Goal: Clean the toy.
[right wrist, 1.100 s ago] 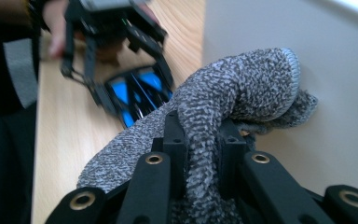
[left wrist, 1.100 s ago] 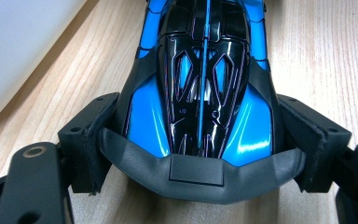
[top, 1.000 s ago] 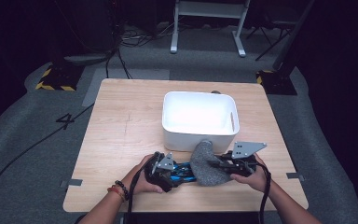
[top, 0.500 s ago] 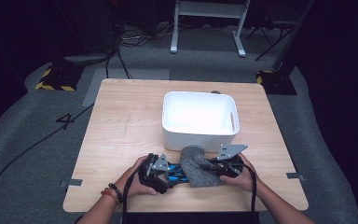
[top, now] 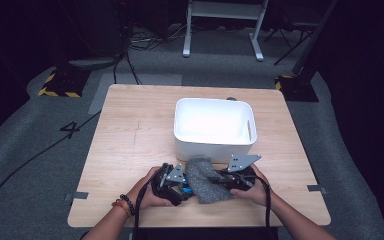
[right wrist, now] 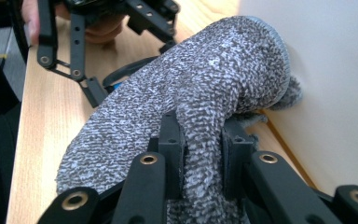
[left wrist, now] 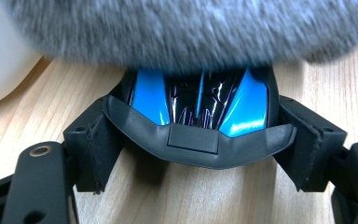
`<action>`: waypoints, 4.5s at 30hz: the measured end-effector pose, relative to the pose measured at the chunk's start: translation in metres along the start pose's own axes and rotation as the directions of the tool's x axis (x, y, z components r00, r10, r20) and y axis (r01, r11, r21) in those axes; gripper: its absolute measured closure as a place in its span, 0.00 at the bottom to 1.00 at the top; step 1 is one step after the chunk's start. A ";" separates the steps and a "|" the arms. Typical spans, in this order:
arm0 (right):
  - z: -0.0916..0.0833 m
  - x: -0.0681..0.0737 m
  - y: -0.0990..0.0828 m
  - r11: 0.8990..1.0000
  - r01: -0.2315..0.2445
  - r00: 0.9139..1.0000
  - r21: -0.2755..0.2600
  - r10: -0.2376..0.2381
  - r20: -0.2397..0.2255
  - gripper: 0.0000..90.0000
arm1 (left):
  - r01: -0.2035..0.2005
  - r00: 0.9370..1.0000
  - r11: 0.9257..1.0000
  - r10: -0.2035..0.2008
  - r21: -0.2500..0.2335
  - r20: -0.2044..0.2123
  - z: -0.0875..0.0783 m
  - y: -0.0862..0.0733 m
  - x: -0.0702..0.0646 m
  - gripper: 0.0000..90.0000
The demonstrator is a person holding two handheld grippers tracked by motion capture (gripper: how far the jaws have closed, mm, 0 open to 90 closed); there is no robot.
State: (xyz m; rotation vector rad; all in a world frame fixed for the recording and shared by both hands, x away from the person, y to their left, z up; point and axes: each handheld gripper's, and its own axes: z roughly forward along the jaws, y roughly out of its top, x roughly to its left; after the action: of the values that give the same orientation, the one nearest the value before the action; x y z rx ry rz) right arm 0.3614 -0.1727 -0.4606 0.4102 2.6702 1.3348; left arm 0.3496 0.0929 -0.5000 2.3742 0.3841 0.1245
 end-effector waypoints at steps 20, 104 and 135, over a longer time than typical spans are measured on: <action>0.012 0.000 0.004 0.993 0.036 0.995 0.108 -0.046 0.090 0.83 | -0.020 1.000 1.000 0.020 -0.010 0.014 0.000 -0.001 0.002 0.27; -0.032 -0.034 -0.046 0.953 -0.031 0.997 0.303 0.007 0.081 0.84 | -0.079 0.993 0.997 0.080 -0.016 0.082 0.002 0.001 0.005 0.27; -0.036 -0.015 -0.037 0.989 0.066 0.991 0.134 -0.080 0.104 0.82 | -0.011 0.997 1.000 0.011 0.006 0.077 -0.002 0.001 0.004 0.27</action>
State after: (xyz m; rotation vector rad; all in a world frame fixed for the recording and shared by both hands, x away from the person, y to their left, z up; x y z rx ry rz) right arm 0.3605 -0.2258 -0.4683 0.3829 2.6624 1.0895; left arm 0.3531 0.0946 -0.4980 2.3800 0.3354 0.0372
